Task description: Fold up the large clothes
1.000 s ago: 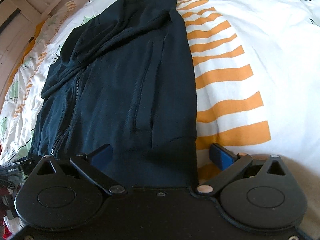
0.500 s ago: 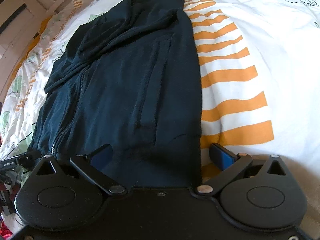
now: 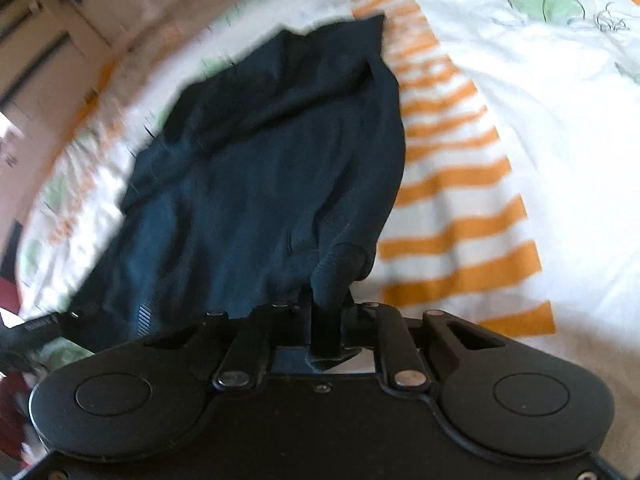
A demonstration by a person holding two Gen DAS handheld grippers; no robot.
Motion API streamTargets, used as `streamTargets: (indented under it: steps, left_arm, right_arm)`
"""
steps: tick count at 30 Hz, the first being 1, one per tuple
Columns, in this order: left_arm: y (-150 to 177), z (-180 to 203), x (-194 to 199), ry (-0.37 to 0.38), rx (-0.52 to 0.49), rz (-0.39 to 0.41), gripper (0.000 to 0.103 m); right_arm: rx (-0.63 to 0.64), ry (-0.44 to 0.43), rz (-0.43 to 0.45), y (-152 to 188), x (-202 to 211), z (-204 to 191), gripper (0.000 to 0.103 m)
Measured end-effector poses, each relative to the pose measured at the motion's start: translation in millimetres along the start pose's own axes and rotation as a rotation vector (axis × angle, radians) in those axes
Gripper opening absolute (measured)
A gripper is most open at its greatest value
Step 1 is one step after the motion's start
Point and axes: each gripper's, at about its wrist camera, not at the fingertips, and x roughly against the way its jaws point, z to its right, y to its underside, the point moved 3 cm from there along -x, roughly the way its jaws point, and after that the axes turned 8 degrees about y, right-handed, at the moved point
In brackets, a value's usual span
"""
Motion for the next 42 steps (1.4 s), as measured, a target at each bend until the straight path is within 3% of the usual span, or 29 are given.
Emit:
streamTargets:
  steps: [3, 10, 13, 18, 22, 29, 32, 37, 38, 39, 40, 41, 42]
  left_arm:
    - [-15, 7, 7, 0.040, 0.025, 0.062, 0.010]
    - [-83, 23, 17, 0.114, 0.071, 0.228, 0.010]
    - [-121, 29, 4, 0.137, 0.079, 0.278, 0.010]
    - [-182, 33, -49, 0.127, 0.094, 0.314, 0.011]
    - [-208, 25, -95, 0.061, 0.092, 0.298, 0.011]
    - [-222, -9, -168, -0.039, 0.104, 0.208, 0.011]
    - [-222, -25, -186, -0.037, 0.137, 0.183, 0.015]
    - [-220, -39, -188, 0.049, 0.218, 0.181, 0.022]
    - [-222, -38, -185, 0.060, 0.210, 0.181, 0.028]
    - [-223, -37, -180, 0.067, 0.201, 0.189, 0.043]
    - [-224, -33, -172, 0.059, 0.184, 0.218, 0.058]
    - [-225, -29, -163, 0.037, 0.161, 0.258, 0.094]
    - [-227, -25, -155, 0.012, 0.133, 0.299, 0.103]
  right_arm:
    - [-0.038, -0.108, 0.083, -13, 16, -4, 0.019]
    - [-0.095, -0.238, 0.273, -65, 34, -15, 0.019]
    - [-0.125, -0.250, 0.333, -100, 27, -19, 0.019]
    - [-0.163, -0.230, 0.409, -158, 2, -20, 0.018]
    - [-0.163, -0.155, 0.406, -201, -42, -21, 0.017]
    - [-0.169, -0.022, 0.317, -238, -135, -10, 0.013]
    - [-0.151, 0.021, 0.288, -243, -162, -6, 0.014]
    - [-0.169, 0.025, 0.282, -241, -173, 1, 0.021]
    - [-0.155, 0.031, 0.298, -240, -170, 0, 0.034]
    - [-0.135, 0.048, 0.328, -239, -164, -1, 0.057]
    - [-0.114, 0.066, 0.360, -241, -162, -3, 0.067]
    - [-0.093, 0.082, 0.397, -243, -156, -5, 0.078]
    - [-0.073, 0.091, 0.429, -243, -149, -6, 0.078]
